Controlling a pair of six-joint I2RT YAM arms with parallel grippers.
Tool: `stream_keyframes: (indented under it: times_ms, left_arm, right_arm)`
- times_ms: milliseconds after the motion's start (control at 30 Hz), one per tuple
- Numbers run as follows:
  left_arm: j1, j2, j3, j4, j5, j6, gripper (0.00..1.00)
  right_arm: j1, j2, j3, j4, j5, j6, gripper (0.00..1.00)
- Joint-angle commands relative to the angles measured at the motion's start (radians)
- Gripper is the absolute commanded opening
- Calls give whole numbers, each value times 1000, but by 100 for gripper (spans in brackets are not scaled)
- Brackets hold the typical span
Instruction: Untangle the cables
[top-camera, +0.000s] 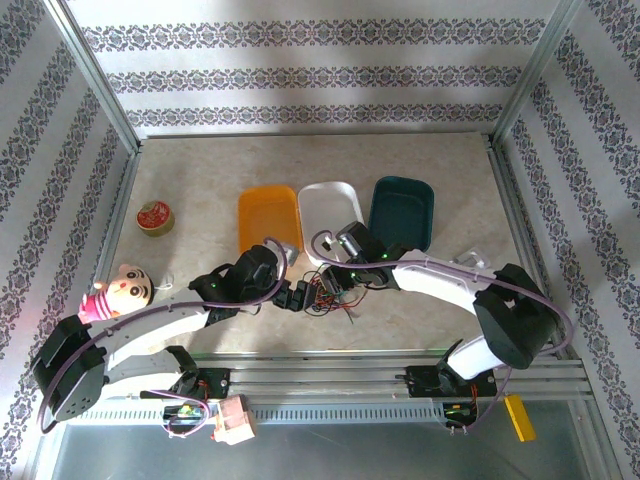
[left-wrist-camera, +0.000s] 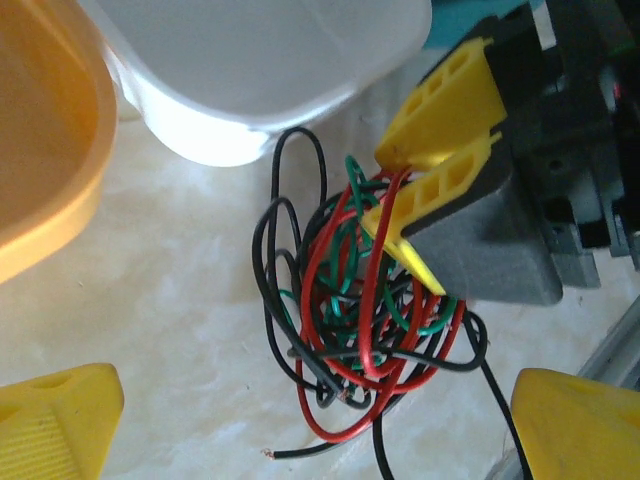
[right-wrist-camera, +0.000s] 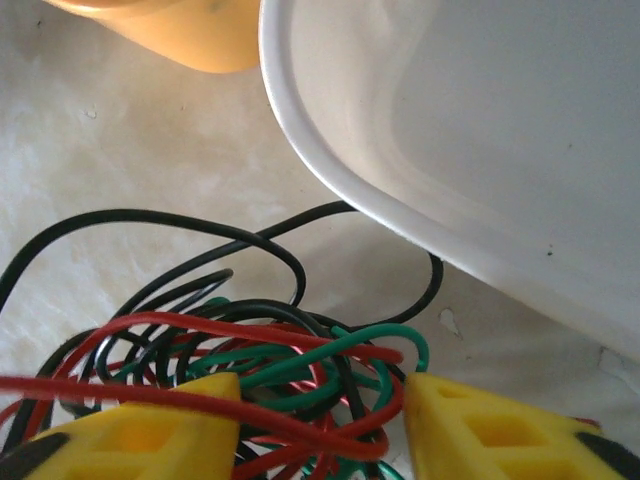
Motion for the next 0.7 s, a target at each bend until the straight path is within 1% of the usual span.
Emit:
stream_keyframes:
  times_ms: [0, 67, 133, 233, 400, 500, 567, 633, 667]
  left_arm:
    - [-17, 25, -10, -38, 37, 17, 99]
    - [-19, 41, -12, -29, 44, 25, 99]
    - [-19, 65, -10, -17, 47, 31, 99]
    - [-19, 113, 0, -2, 63, 51, 92]
    - [-19, 160, 7, 25, 80, 88, 84]
    - [-19, 185, 4, 66, 81, 92, 76]
    - [-19, 201, 0, 104, 82, 89, 65]
    - [-19, 218, 0, 138, 85, 86, 51]
    - [-19, 227, 0, 155, 84, 83, 42]
  right_arm:
    - [-3, 17, 33, 26, -27, -5, 30]
    - [-4, 9, 33, 22, -44, -12, 19]
    - [-4, -13, 30, 11, -65, -20, 13]
    - [-3, -59, 22, -5, -86, -20, 4]
    - [-8, -130, 9, -21, -108, 8, 3]
    - [-20, -163, 1, -16, -124, 31, 3]
    - [-34, -176, -1, -12, -147, 42, 3]
    - [-44, -186, -4, -10, -163, 52, 3]
    - [-49, -191, -4, -8, -166, 57, 3]
